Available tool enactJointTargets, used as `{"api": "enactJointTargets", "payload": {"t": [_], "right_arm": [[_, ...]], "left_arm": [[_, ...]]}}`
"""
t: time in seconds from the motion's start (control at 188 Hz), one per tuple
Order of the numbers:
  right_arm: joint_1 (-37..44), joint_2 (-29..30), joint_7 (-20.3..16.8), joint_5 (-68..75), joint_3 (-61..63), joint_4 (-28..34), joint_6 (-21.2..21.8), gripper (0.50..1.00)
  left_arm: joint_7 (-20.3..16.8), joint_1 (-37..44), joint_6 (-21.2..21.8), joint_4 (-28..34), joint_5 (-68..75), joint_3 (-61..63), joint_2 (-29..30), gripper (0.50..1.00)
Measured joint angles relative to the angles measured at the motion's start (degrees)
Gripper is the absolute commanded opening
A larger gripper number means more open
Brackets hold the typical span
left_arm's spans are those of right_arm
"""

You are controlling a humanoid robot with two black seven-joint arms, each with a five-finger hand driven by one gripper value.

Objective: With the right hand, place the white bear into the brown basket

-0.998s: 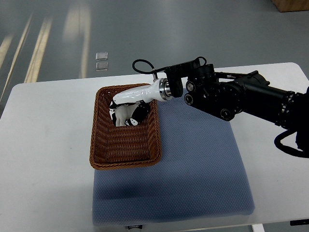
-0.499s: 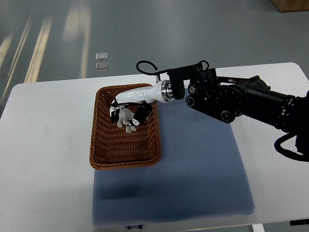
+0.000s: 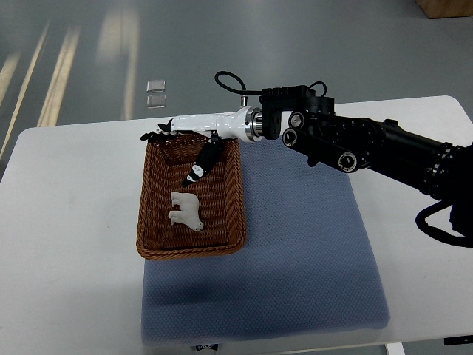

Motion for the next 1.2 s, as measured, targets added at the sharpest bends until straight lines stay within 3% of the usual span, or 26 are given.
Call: {"api": "enactJointTargets", "payload": {"t": [0.17,0.669,1.04,1.2], "right_arm": [[-0.65,0.0,-3.95,12.33,2.8,-0.03,1.54,0.911],[-9.29,-9.88,-4.19,50.86,4.09,-0.13,3.07,0.913],[-18.0,-9.81,-4.38,54.49,13.35,-7.64,2.91,0.913],[-19.48,-9.91,-6.4,56.77,14.11,-8.61,1.9,0.913]], "left_arm": [[0.0,0.0,0.0,0.0,0.0,0.0,0.0,1.0],[0.01,0.01,0.0,0.01,0.0,0.01,0.0,1.0],[0.0,-0.01,0.0,0.01,0.0,0.01,0.0,1.0],[0.0,0.0,0.0,0.01,0.0,0.01,0.0,1.0]]}}
